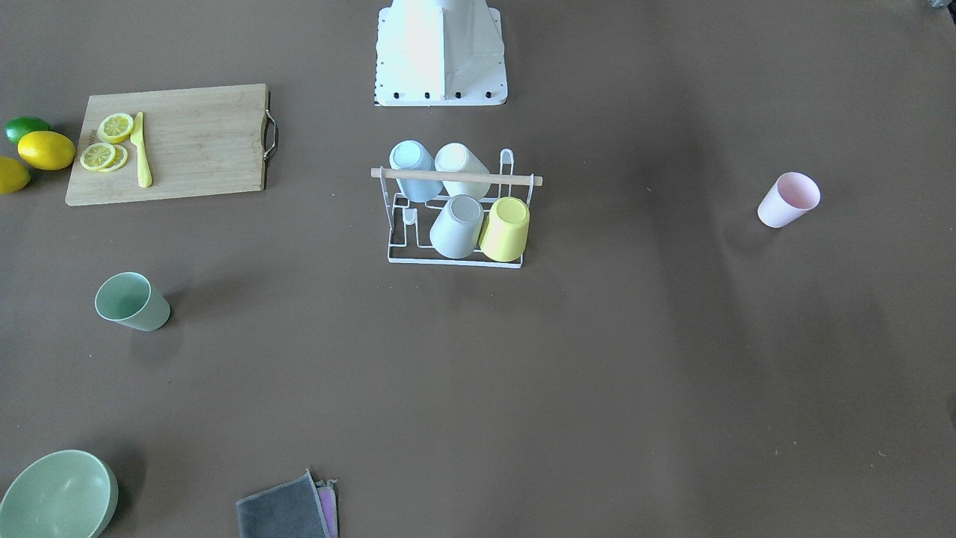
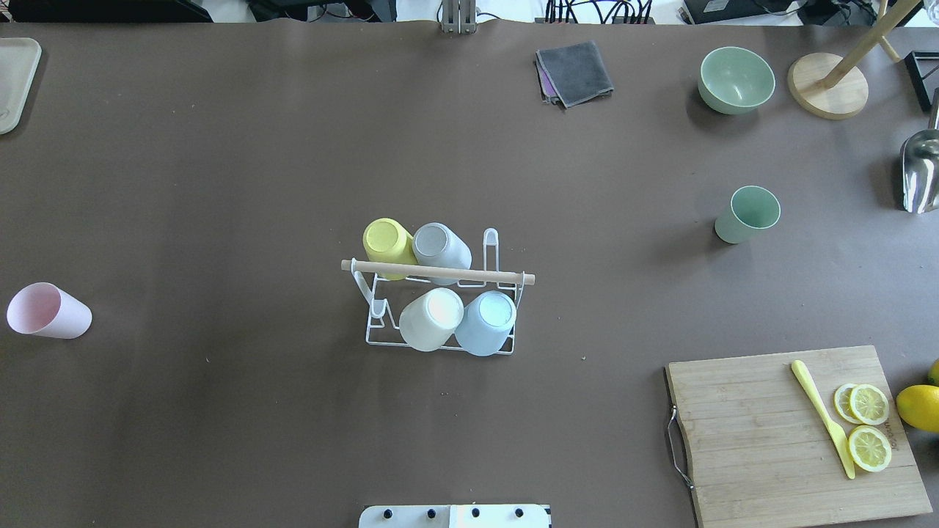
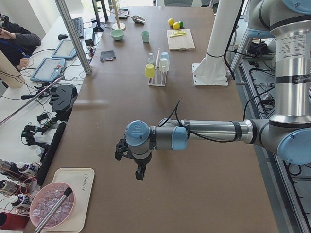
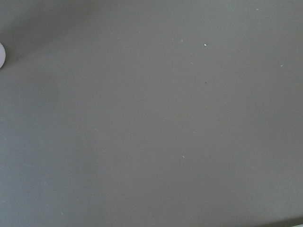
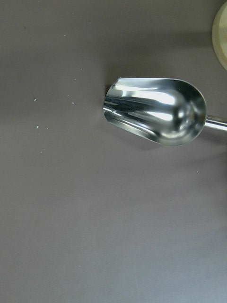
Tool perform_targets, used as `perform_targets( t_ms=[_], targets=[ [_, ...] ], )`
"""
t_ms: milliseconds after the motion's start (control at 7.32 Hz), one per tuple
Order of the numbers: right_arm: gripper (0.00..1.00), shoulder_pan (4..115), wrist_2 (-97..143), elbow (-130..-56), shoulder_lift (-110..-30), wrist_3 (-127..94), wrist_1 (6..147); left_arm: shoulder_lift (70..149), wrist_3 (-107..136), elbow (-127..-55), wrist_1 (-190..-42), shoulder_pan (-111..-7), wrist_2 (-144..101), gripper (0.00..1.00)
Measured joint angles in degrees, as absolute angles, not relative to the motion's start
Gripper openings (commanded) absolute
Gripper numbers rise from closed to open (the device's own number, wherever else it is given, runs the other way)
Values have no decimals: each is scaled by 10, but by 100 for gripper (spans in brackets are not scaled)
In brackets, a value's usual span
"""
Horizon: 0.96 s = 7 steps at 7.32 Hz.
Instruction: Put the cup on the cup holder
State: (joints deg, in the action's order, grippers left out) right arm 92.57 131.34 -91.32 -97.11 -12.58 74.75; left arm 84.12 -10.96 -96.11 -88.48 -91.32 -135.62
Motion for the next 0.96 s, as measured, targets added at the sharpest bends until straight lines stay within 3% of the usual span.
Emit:
perform_targets(
  t_ms=[956],
  targets=[
    [100,926,1321,-911,-967,-127,750,847,-113,-970,-907,-909,-1357,98]
  ],
)
